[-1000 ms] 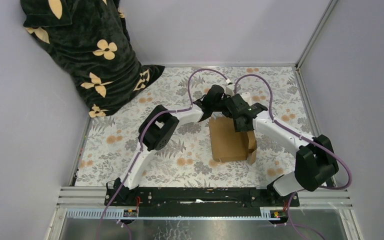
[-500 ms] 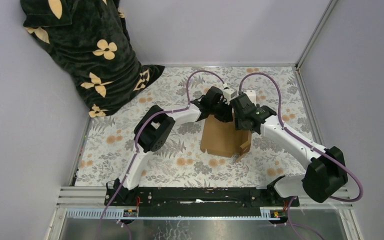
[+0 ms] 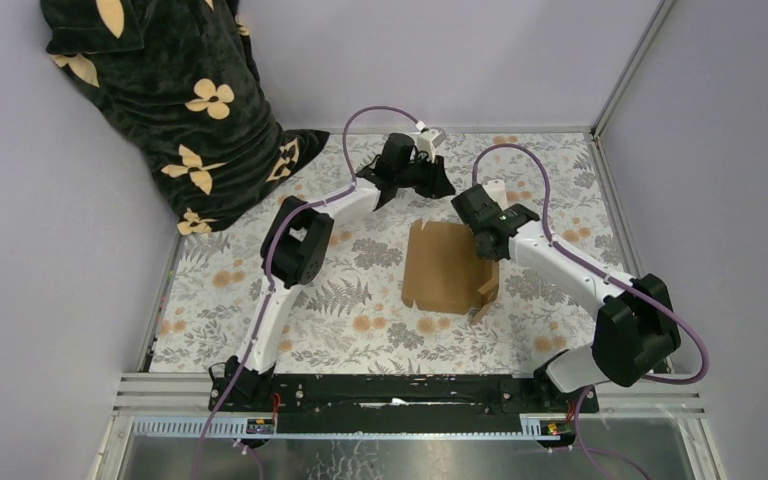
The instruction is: Fold the paper box
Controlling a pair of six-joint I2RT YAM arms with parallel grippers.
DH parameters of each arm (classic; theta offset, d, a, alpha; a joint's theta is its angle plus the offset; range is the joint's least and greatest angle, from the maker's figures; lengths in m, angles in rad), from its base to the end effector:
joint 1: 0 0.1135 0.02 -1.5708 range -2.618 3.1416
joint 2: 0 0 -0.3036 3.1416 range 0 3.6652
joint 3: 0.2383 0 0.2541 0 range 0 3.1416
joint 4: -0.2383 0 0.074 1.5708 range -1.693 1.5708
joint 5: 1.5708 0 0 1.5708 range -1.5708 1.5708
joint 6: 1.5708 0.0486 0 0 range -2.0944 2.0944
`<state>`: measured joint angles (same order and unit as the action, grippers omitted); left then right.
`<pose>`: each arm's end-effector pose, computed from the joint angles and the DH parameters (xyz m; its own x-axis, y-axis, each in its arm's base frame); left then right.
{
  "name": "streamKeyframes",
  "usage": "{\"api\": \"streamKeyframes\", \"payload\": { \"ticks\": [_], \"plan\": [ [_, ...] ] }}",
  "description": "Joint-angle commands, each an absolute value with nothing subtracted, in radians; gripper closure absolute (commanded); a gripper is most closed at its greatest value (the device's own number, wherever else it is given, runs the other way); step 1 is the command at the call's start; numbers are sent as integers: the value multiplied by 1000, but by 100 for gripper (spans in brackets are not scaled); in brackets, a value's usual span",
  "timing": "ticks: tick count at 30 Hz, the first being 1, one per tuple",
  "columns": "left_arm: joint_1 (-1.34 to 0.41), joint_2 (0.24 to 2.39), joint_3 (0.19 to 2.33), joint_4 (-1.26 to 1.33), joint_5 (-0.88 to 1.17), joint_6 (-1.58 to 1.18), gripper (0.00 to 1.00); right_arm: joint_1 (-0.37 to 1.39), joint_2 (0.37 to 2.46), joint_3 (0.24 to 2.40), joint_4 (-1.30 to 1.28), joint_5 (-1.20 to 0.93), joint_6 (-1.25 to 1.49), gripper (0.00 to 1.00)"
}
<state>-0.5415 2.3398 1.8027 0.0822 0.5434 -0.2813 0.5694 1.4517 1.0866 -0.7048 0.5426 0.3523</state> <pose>0.4822 -0.3194 0.2061 -0.5947 0.0804 -0.7999 0.7017 0.5375 -0.4676 0.2590 0.1360 0.2814 -0.7806 -0.1488 -0.6070 0.0176 0.9656 -0.2594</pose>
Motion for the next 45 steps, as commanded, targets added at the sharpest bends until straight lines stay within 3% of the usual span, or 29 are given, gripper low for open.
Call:
{"api": "streamKeyframes", "payload": {
  "ticks": [1, 6, 17, 24, 25, 28, 32, 39, 45],
  "plan": [
    [-543, 2465, 1928, 256, 711, -414, 66, 568, 1476, 1150, -762, 624, 338, 75],
    [-550, 2562, 1980, 392, 823, -501, 63, 570, 1503, 1171, -785, 639, 328, 77],
    [-549, 2534, 1750, 798, 935, -656, 61, 574, 1554, 1191, -811, 683, 317, 78],
    [-535, 2591, 1807, 938, 965, -760, 60, 584, 1577, 1179, -832, 723, 322, 75],
    [-533, 2602, 1817, 954, 966, -777, 60, 586, 1578, 1176, -831, 723, 323, 73],
    [-528, 2621, 1846, 947, 973, -791, 60, 586, 1559, 1181, -823, 712, 322, 52],
    [-526, 2591, 1797, 933, 962, -759, 59, 587, 1527, 1225, -831, 721, 313, 44],
    [-523, 2553, 1745, 933, 960, -738, 59, 589, 1550, 1308, -880, 770, 304, 46],
    [-522, 2541, 1728, 940, 966, -736, 59, 590, 1577, 1335, -902, 776, 304, 61]
  ]
}}
